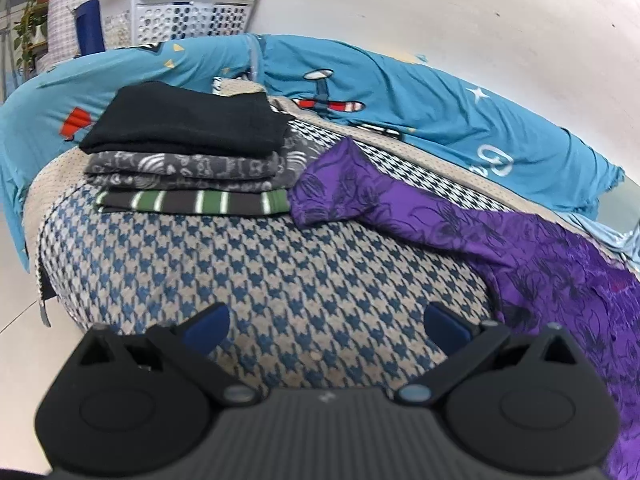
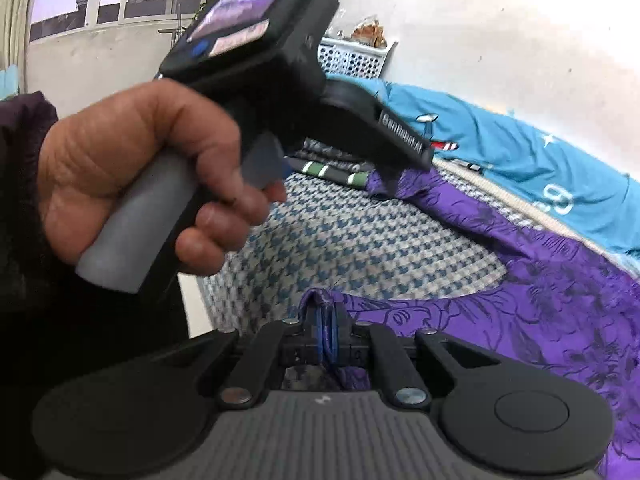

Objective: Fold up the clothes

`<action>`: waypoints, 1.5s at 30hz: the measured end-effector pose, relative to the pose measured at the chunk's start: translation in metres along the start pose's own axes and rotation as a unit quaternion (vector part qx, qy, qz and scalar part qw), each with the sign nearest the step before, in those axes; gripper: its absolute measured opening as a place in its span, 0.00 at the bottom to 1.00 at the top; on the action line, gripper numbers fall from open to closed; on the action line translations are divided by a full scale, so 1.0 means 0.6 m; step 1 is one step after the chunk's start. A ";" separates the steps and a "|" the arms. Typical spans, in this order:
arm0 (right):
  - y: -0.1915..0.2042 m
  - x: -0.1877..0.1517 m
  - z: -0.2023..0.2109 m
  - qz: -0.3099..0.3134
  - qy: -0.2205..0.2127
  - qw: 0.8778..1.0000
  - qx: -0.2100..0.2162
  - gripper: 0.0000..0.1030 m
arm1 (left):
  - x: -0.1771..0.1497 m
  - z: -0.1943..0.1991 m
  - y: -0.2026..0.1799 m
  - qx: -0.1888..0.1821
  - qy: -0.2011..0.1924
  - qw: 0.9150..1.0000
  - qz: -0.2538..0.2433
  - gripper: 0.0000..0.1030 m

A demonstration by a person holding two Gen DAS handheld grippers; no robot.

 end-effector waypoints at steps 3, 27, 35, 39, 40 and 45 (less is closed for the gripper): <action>0.002 -0.004 -0.016 -0.001 0.007 1.000 0.002 0.06 | 0.006 0.000 0.015 0.016 -0.005 1.000 0.014 1.00; -0.016 -0.019 0.052 -0.037 0.014 0.999 -0.021 0.58 | -0.008 0.005 -0.057 0.031 -0.027 0.998 -0.046 1.00; -0.074 -0.035 0.107 -0.088 0.003 0.995 -0.056 0.58 | -0.033 0.005 -0.107 -0.001 -0.009 0.997 -0.076 1.00; -0.120 -0.051 0.132 -0.130 0.002 0.988 -0.086 0.58 | -0.050 0.007 -0.143 -0.027 0.003 0.995 -0.100 1.00; -0.130 -0.055 0.139 -0.135 0.002 0.986 -0.095 0.58 | -0.055 0.007 -0.152 -0.034 0.007 0.994 -0.106 1.00; -0.167 -0.085 0.179 -0.169 0.007 0.977 -0.128 0.58 | -0.087 0.004 -0.205 -0.081 0.035 0.984 -0.153 1.00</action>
Point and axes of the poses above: each gripper's, at about its wrist camera, not at the fingertips, and z roughly against the way its jaws point, y to its left, x to its top, the point moved 4 cm from there along -z, roughly the way its jaws point, and after that the axes turned 2 degrees about x, right-handed, at the moved point
